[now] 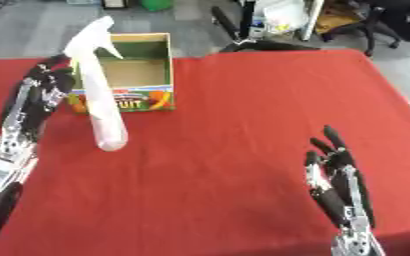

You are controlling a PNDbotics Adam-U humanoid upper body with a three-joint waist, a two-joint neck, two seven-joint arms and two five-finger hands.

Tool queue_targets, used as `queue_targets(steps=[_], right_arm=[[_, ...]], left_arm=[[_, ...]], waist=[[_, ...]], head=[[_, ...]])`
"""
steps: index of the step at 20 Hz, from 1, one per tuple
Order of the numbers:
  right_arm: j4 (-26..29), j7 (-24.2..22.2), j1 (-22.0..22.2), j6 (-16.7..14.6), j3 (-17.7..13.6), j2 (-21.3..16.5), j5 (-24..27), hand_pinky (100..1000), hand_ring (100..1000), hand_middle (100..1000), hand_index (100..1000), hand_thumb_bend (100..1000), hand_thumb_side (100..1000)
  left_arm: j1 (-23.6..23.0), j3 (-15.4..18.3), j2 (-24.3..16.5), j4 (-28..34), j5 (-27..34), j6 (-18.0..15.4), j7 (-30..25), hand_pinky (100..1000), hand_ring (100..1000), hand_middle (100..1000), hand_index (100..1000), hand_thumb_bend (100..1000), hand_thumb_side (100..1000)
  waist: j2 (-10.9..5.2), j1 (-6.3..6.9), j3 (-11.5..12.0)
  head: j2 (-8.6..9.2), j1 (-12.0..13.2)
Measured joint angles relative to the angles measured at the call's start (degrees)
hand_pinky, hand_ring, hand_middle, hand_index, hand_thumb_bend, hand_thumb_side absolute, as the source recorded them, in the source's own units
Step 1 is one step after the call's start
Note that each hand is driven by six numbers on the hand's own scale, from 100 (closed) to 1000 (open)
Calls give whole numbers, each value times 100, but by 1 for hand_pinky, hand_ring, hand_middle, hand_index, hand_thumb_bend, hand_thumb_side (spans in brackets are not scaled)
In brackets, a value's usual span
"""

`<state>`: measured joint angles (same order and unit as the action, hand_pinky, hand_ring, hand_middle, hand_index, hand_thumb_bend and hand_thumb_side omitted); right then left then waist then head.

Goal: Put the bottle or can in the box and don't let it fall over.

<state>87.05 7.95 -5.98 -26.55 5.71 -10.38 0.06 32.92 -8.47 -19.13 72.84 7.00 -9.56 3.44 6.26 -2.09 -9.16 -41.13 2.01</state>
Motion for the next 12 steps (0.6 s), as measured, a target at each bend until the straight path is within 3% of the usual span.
queue_targets(steps=[12], right_arm=[[0,-16,-2,8,4,1,20,795,892,1000,951,100,470]], left_arm=[[382,-194,101,-721,-69,-44,-392,786,849,855,844,766,595]], waist=[[0,-11,-32]], head=[[54,-57]])
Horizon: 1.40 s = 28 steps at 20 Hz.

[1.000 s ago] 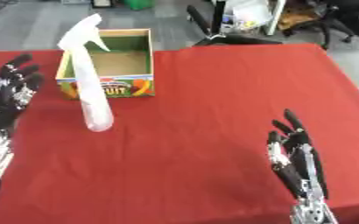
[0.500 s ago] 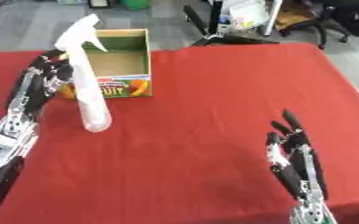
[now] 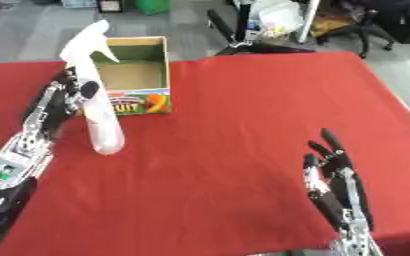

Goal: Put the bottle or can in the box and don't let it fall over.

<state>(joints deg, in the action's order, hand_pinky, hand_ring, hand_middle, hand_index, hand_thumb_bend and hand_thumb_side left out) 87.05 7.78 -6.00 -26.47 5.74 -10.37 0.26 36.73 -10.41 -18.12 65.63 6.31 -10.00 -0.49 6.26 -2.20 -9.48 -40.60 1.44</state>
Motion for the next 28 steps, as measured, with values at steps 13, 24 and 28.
queue_targets(steps=[13,24,28], right_arm=[[0,-28,-5,-9,32,1,6,795,892,1000,951,100,470],[0,-35,-23,-8,32,1,6,795,892,1000,952,100,470],[0,-37,-24,-6,32,1,6,795,892,1000,952,100,470]], left_arm=[[252,-139,80,-379,-67,-164,-338,717,782,784,815,670,559],[271,-144,96,-421,-240,-153,-556,331,407,353,530,100,138],[287,-144,99,-449,-160,-120,-430,175,250,198,399,100,322]], waist=[[1,-5,-60],[1,-6,-62],[1,-7,-66]], head=[[47,-36],[47,-53],[48,-50]])
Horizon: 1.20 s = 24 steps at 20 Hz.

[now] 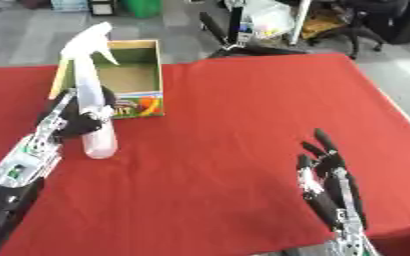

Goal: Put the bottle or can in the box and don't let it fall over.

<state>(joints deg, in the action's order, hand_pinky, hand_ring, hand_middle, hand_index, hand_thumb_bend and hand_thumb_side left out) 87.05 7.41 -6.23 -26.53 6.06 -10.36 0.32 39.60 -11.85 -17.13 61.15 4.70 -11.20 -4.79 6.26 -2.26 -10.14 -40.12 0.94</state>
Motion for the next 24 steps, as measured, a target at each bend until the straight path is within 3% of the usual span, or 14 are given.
queue_targets(steps=[9,16,24], right_arm=[[0,-5,-3,5,0,0,0,795,892,1000,952,100,470],[-1,-20,-53,5,31,1,3,796,892,1000,952,100,470],[-1,-148,-367,-10,155,111,70,796,891,1000,953,100,470]], left_arm=[[2,-11,-28,411,336,73,204,143,202,148,366,100,368],[445,69,-536,888,687,183,464,150,209,154,367,100,385],[1209,220,-1248,27,789,195,911,163,225,169,376,100,380]], waist=[[0,1,-5],[18,2,-171],[302,-2,-637]], head=[[2,7],[47,24],[259,249]])
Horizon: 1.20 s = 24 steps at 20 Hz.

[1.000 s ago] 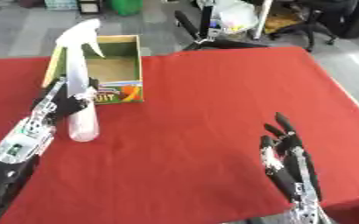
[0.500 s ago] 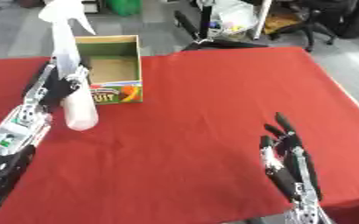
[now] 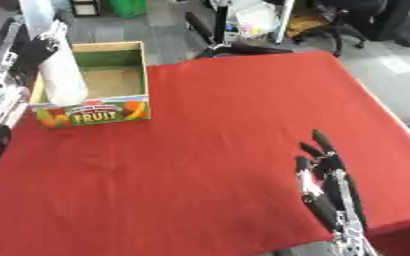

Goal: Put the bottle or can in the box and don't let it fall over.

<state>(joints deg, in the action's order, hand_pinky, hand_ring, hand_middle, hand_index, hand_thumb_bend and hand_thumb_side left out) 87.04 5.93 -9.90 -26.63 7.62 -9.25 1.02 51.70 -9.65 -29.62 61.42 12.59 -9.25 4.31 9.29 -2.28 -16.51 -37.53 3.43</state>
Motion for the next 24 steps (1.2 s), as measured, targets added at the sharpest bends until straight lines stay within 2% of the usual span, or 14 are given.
queue_targets(steps=[3,6,7,8,9,10,11,12,14,16,17,19,21,24], right_arm=[[-3,-63,-175,-5,66,87,49,796,891,1000,953,100,470],[-20,-151,-336,-19,150,167,106,796,891,1000,953,100,470],[-32,-183,-377,-25,176,191,125,796,891,1000,953,100,470],[-35,-218,-416,-31,203,205,133,796,890,1000,953,100,470],[-37,-249,-447,-36,224,221,137,796,890,1000,953,100,470],[-43,-277,-475,-40,243,244,142,796,890,1000,953,100,470],[-50,-300,-496,-45,265,251,155,796,890,1000,953,100,470],[-55,-319,-519,-44,278,258,166,796,890,1000,953,100,470],[-67,-350,-541,-52,305,280,184,796,890,1000,953,100,470],[-68,-368,-556,-52,308,295,189,795,889,1000,953,100,470],[-69,-377,-565,-52,308,296,190,795,889,1000,953,100,470],[-69,-388,-565,-58,308,297,198,795,889,1000,953,100,470],[-70,-391,-565,-60,308,297,206,795,889,1000,953,100,470],[-72,-391,-564,-60,308,297,207,795,889,1000,953,100,470]], left_arm=[[248,106,-201,-538,-5,-77,171,219,264,203,401,100,360],[397,191,-322,-1101,-72,-187,389,376,382,298,475,100,123],[441,214,-329,-1270,-121,-231,452,418,420,334,504,100,142],[474,227,-329,-1415,-176,-276,506,470,462,369,526,100,216],[498,245,-329,-1539,-232,-324,556,547,509,380,528,149,298],[506,252,-328,-1646,-296,-373,604,589,542,395,537,213,341],[506,259,-327,-1733,-375,-425,652,628,592,438,563,287,388],[506,269,-326,-1806,-465,-476,700,679,685,526,614,438,429],[506,280,-317,-1911,-640,-564,773,739,803,686,707,629,457],[504,281,-313,-1990,-832,-623,811,762,849,764,758,704,459],[503,281,-306,-2019,-914,-640,821,813,919,857,821,847,476],[501,281,-267,-2048,-1060,-675,806,844,948,899,847,925,531],[495,285,-253,-2069,-1179,-722,784,853,956,913,861,947,547],[462,300,-242,-2050,-1240,-800,760,854,952,913,862,934,547]], waist=[[138,9,-193],[258,57,-349],[282,71,-389],[301,79,-422],[315,83,-449],[328,87,-467],[339,92,-475],[342,98,-484],[343,109,-500],[343,109,-500],[343,109,-500],[343,109,-500],[343,109,-498],[340,109,-474]], head=[[172,122],[328,240],[372,275],[410,310],[446,343],[470,371],[496,401],[502,429],[506,488],[525,536],[541,553],[547,560],[547,560],[547,556]])
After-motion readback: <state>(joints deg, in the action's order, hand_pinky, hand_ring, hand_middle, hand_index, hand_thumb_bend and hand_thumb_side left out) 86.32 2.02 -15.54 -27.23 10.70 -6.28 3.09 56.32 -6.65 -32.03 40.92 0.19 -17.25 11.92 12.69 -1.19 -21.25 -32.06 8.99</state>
